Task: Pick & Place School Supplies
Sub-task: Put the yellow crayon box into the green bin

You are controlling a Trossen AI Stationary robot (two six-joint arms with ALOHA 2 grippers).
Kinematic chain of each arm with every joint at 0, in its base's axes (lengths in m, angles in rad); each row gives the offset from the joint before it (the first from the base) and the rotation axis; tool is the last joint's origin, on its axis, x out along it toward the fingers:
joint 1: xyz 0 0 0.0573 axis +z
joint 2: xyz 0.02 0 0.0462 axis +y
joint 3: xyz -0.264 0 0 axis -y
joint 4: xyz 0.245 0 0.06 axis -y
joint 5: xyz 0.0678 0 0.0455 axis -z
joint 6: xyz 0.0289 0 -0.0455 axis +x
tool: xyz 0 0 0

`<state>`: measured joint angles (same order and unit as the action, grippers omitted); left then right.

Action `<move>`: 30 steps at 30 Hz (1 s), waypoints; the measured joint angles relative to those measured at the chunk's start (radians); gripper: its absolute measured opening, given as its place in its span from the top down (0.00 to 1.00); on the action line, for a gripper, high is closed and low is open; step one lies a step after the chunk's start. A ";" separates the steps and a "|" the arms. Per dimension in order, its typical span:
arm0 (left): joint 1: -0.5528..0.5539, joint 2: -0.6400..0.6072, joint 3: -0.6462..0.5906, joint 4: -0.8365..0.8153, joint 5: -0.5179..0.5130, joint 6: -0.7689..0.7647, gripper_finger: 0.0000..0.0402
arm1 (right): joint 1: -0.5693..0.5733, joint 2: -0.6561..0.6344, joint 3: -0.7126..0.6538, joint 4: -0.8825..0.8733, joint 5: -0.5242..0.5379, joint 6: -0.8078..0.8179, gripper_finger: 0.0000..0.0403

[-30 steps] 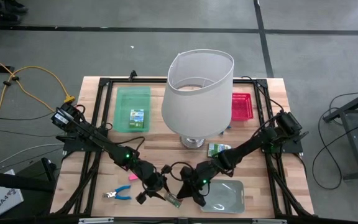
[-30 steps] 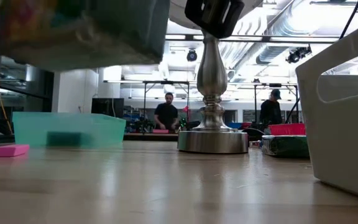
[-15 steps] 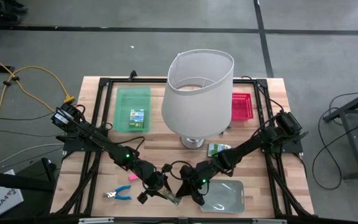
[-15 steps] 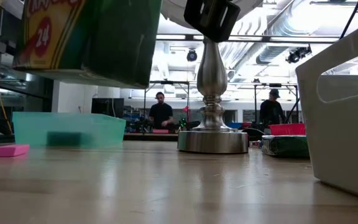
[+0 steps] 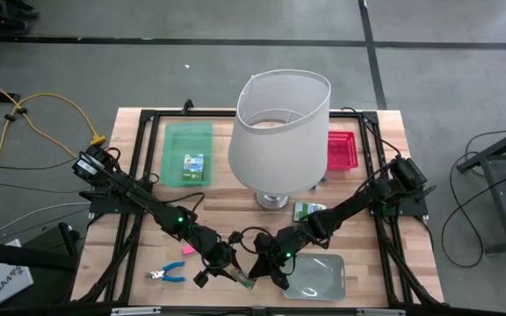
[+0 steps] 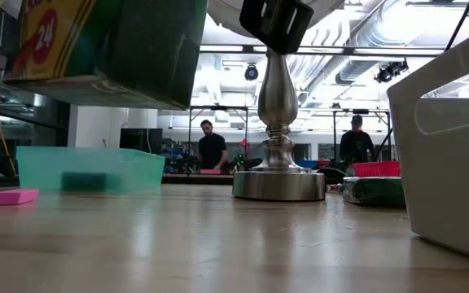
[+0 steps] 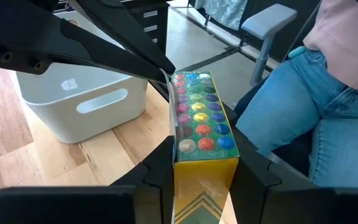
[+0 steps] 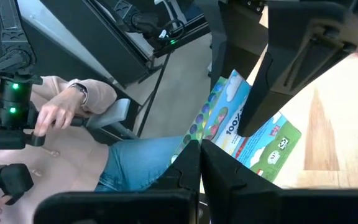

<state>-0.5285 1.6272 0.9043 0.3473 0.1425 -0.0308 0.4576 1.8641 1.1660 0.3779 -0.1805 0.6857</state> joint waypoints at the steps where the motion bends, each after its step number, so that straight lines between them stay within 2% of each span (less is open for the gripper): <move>1: 0.000 0.000 0.000 0.000 0.000 -0.001 0.75 | 0.000 0.000 0.000 0.000 -0.001 0.000 0.99; 9: -0.008 0.000 0.000 -0.004 -0.003 -0.002 0.74 | 0.001 0.000 0.000 0.005 0.013 0.017 0.96; 17: -0.032 0.000 0.000 -0.007 -0.004 -0.004 0.74 | -0.002 0.000 0.000 0.026 0.012 0.023 0.82; 23: -0.040 0.000 0.000 -0.039 -0.097 -0.016 0.75 | -0.029 -0.047 0.000 0.023 -0.083 0.029 0.72; 30: -0.008 -0.023 0.000 -0.078 -0.206 -0.179 0.75 | -0.012 -0.150 0.001 0.000 -0.072 0.043 0.70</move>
<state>-0.5361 1.6041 0.9039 0.2692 -0.0637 -0.2095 0.4457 1.7141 1.1673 0.3776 -0.2525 0.7292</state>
